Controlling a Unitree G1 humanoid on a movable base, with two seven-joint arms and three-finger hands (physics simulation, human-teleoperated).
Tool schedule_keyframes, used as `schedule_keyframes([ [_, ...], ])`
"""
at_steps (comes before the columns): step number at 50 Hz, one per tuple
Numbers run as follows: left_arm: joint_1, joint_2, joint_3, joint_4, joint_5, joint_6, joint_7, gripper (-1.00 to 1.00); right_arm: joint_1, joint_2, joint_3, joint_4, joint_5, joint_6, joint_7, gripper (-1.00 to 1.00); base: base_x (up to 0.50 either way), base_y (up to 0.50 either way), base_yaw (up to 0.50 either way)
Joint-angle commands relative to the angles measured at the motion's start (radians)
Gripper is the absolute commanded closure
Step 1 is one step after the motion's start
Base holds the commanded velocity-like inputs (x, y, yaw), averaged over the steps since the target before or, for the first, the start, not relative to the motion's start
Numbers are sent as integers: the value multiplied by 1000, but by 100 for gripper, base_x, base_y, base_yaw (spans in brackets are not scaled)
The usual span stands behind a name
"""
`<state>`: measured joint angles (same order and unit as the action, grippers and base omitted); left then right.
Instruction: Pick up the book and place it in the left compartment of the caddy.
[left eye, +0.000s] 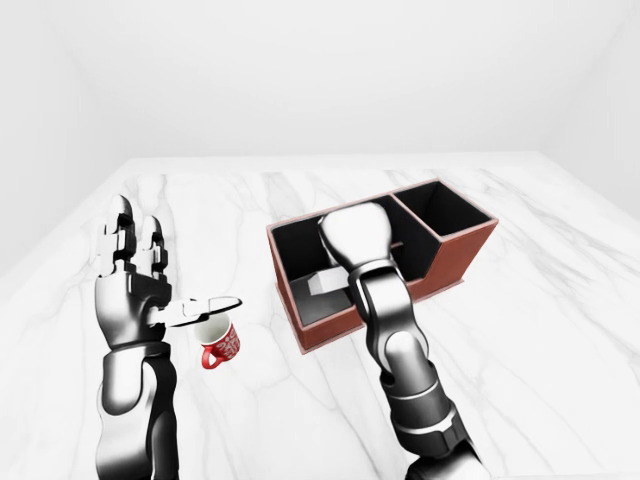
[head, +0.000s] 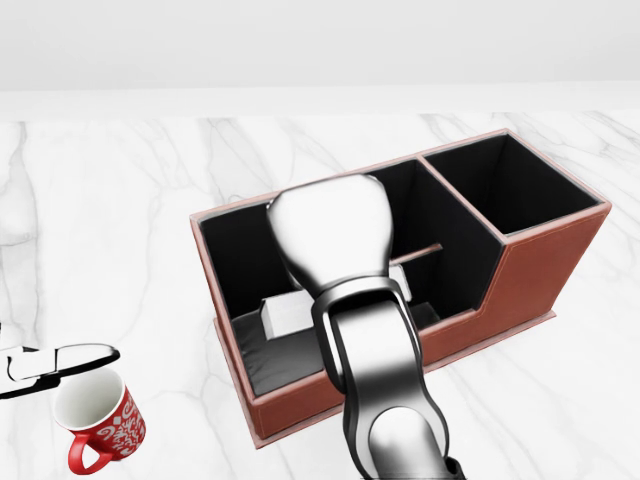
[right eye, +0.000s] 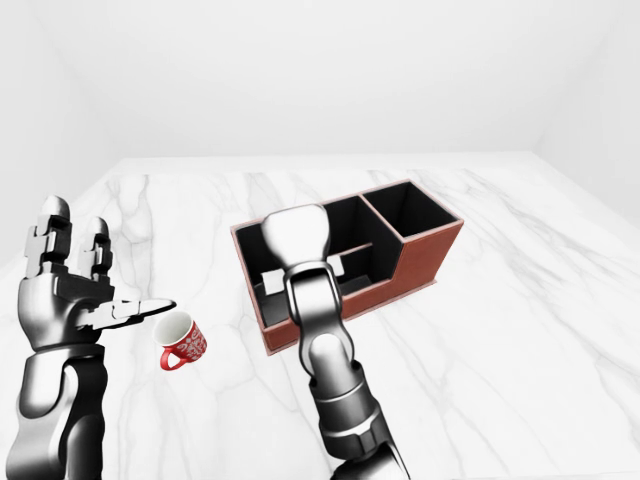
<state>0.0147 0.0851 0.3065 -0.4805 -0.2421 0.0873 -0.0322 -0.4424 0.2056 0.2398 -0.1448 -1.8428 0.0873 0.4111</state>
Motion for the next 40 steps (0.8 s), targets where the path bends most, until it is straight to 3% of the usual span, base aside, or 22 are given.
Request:
schedule_keyframes([
  [1, -5, 4, 5, 9, -5, 0, 0, -100, -44, -5, -7, 115, 25, 0, -97, 100, 0, 0, 0],
  [29, -5, 8, 14, 5, -15, 0, 2, -100, -55, 6, 6, 200, 45, 0, -151, 100, 0, 0, 0],
  [40, -6, 10, 20, 10, -19, 0, 1, -100, -77, 1, -2, 291, 75, 0, -220, 100, 0, 0, 0],
])
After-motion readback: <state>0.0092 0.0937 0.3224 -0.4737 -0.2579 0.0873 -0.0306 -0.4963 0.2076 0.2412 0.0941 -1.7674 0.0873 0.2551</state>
